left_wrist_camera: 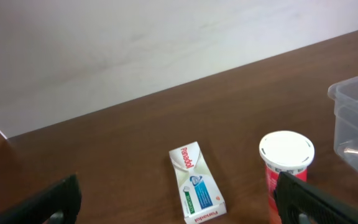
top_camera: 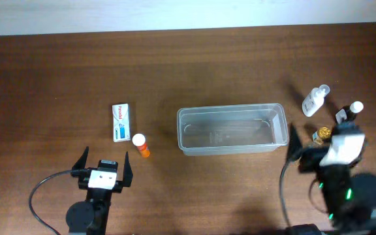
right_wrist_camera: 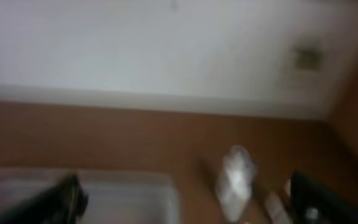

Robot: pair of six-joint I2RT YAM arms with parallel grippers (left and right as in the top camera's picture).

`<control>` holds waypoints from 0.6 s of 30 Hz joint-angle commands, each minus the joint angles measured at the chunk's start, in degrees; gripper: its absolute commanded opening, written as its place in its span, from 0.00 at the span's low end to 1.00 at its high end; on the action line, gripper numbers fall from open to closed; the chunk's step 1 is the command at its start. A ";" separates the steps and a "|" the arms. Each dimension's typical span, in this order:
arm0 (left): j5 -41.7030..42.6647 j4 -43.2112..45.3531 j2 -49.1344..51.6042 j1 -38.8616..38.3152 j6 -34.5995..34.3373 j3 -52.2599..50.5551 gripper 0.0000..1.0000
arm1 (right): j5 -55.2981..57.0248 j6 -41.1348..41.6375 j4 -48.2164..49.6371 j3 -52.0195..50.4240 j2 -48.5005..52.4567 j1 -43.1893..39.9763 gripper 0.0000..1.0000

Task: Pack container
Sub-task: 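Move the right gripper to the white spray bottle and grasp it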

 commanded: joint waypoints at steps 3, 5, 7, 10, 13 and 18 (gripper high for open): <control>0.66 0.17 -0.44 0.33 0.07 -0.33 0.99 | 8.07 -2.10 -19.78 25.99 22.99 -7.65 0.98; 0.66 0.17 -0.44 0.33 0.07 -0.33 0.99 | 3.56 -2.25 -25.83 33.62 29.62 -11.54 0.98; 0.66 0.17 -0.44 0.33 0.07 -0.33 0.99 | -2.03 -2.23 -31.71 41.29 36.79 -15.93 0.98; 0.66 0.17 -0.44 0.33 0.07 -0.33 0.99 | -5.66 -2.16 -36.72 48.61 44.98 -19.85 0.98; 0.66 0.17 -0.44 0.33 0.07 -0.33 0.99 | -8.26 -2.03 -36.63 51.30 50.88 -21.40 0.98; 0.66 0.17 -0.44 0.33 0.04 -0.33 0.99 | -10.14 -5.38 -32.59 51.30 58.53 -21.46 0.99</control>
